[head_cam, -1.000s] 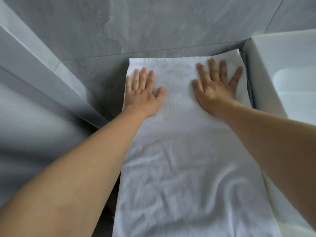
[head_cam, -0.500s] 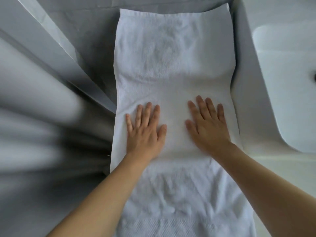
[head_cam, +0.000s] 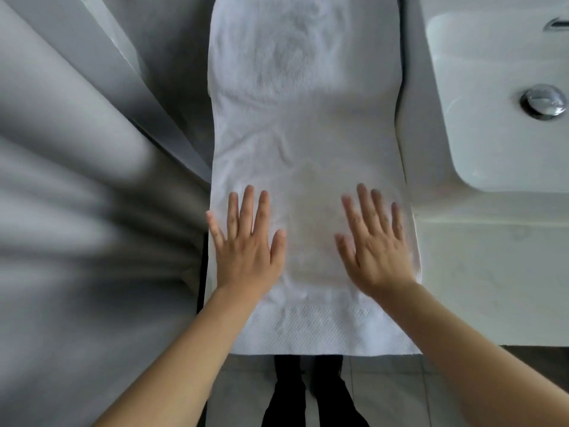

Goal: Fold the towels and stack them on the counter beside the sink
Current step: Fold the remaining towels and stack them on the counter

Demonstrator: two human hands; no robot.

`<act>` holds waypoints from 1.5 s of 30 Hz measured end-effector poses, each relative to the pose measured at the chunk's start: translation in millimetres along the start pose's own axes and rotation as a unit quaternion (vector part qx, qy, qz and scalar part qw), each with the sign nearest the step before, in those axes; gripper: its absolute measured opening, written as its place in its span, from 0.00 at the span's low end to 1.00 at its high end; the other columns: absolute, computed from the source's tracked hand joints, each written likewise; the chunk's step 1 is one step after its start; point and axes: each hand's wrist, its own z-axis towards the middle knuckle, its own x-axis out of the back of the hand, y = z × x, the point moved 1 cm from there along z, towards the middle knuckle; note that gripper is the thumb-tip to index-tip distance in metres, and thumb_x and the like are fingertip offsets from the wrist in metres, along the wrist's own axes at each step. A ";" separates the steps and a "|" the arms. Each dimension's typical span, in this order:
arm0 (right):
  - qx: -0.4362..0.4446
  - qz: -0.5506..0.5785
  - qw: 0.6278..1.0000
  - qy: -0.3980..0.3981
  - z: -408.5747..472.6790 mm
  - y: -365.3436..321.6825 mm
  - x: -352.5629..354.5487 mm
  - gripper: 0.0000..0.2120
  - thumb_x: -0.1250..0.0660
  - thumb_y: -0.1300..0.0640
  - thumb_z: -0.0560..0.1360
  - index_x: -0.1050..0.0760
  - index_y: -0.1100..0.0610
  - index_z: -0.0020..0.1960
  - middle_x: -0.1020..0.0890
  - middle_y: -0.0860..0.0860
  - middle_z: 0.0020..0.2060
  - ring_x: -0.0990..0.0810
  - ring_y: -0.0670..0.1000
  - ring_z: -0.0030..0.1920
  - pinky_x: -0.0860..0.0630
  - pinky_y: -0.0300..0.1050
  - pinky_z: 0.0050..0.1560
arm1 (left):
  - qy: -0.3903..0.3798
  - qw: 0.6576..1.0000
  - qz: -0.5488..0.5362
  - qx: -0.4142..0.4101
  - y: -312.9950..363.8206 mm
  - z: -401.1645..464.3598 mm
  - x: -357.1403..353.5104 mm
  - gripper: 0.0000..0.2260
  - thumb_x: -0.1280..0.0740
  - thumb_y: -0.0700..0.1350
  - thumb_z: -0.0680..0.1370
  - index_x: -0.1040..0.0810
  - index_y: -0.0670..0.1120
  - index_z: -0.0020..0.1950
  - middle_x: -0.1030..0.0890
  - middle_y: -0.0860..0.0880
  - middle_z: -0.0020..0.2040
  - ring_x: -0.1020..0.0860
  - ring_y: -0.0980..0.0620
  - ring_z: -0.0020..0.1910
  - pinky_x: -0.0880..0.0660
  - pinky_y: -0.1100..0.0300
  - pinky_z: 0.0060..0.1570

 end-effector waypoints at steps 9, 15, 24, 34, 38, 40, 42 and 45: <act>-0.239 0.066 0.969 -0.001 -79.6 13.4 16.2 0.35 0.50 0.36 0.80 0.55 0.51 0.80 0.50 0.54 0.78 0.51 0.57 0.78 0.54 0.56 0.76 | -0.023 0.994 -0.049 0.094 -12.3 -69.8 0.0 0.34 0.44 0.59 0.81 0.53 0.46 0.82 0.50 0.44 0.82 0.49 0.40 0.79 0.48 0.40 0.76; -0.488 0.197 0.842 -0.120 -109.9 5.7 33.9 0.37 0.32 0.34 0.69 0.38 0.58 0.65 0.30 0.56 0.60 0.29 0.61 0.62 0.30 0.57 0.62 | -0.102 0.860 -0.260 0.427 -12.2 -121.7 20.2 0.33 0.36 0.63 0.76 0.34 0.40 0.70 0.33 0.40 0.66 0.28 0.39 0.53 0.30 0.49 0.49; -0.506 0.533 0.662 -0.148 -76.8 3.0 73.3 0.13 0.33 0.61 0.76 0.27 0.64 0.58 0.22 0.59 0.48 0.21 0.58 0.39 0.20 0.46 0.31 | -0.050 0.762 -0.476 0.436 -24.4 -85.3 79.1 0.17 0.40 0.36 0.76 0.30 0.47 0.63 0.23 0.43 0.48 0.29 0.49 0.32 0.34 0.60 0.27; -0.403 0.854 0.323 0.056 16.9 9.2 186.6 0.15 0.53 0.72 0.69 0.30 0.63 0.45 0.25 0.57 0.39 0.24 0.54 0.36 0.22 0.45 0.43 | 0.004 0.635 -0.718 0.286 -22.0 -5.2 171.9 0.13 0.43 0.33 0.79 0.22 0.41 0.57 0.14 0.46 0.47 0.17 0.47 0.51 0.22 0.56 0.52; -0.356 0.814 0.454 0.060 68.4 19.6 203.3 0.16 0.50 0.78 0.66 0.28 0.66 0.46 0.26 0.57 0.41 0.23 0.54 0.42 0.21 0.44 0.44 | 0.050 0.769 -0.588 0.248 -29.3 56.2 188.6 0.03 0.32 0.45 0.80 0.20 0.49 0.46 0.18 0.51 0.36 0.22 0.55 0.36 0.25 0.62 0.40; -0.352 0.693 0.627 0.044 98.9 26.0 203.8 0.06 0.38 0.68 0.77 0.27 0.61 0.43 0.26 0.55 0.38 0.24 0.52 0.36 0.21 0.43 0.39 | 0.088 0.789 -0.559 0.239 -29.9 93.0 195.3 0.06 0.31 0.46 0.80 0.21 0.48 0.43 0.20 0.53 0.39 0.24 0.57 0.35 0.27 0.67 0.34; -0.338 0.534 0.774 0.046 133.7 39.6 201.8 0.08 0.35 0.55 0.79 0.27 0.56 0.42 0.26 0.52 0.35 0.26 0.53 0.33 0.26 0.47 0.36 | 0.101 0.782 -0.571 0.230 -30.5 131.3 199.1 0.07 0.31 0.46 0.79 0.22 0.44 0.43 0.20 0.50 0.41 0.24 0.56 0.38 0.29 0.66 0.35; -0.301 0.288 0.904 0.096 188.5 57.4 205.8 0.13 0.40 0.49 0.80 0.24 0.58 0.51 0.22 0.57 0.46 0.24 0.59 0.47 0.28 0.50 0.49 | 0.102 0.780 -0.576 0.220 -33.2 184.9 202.0 0.12 0.32 0.47 0.78 0.25 0.39 0.43 0.24 0.46 0.40 0.27 0.52 0.38 0.31 0.59 0.37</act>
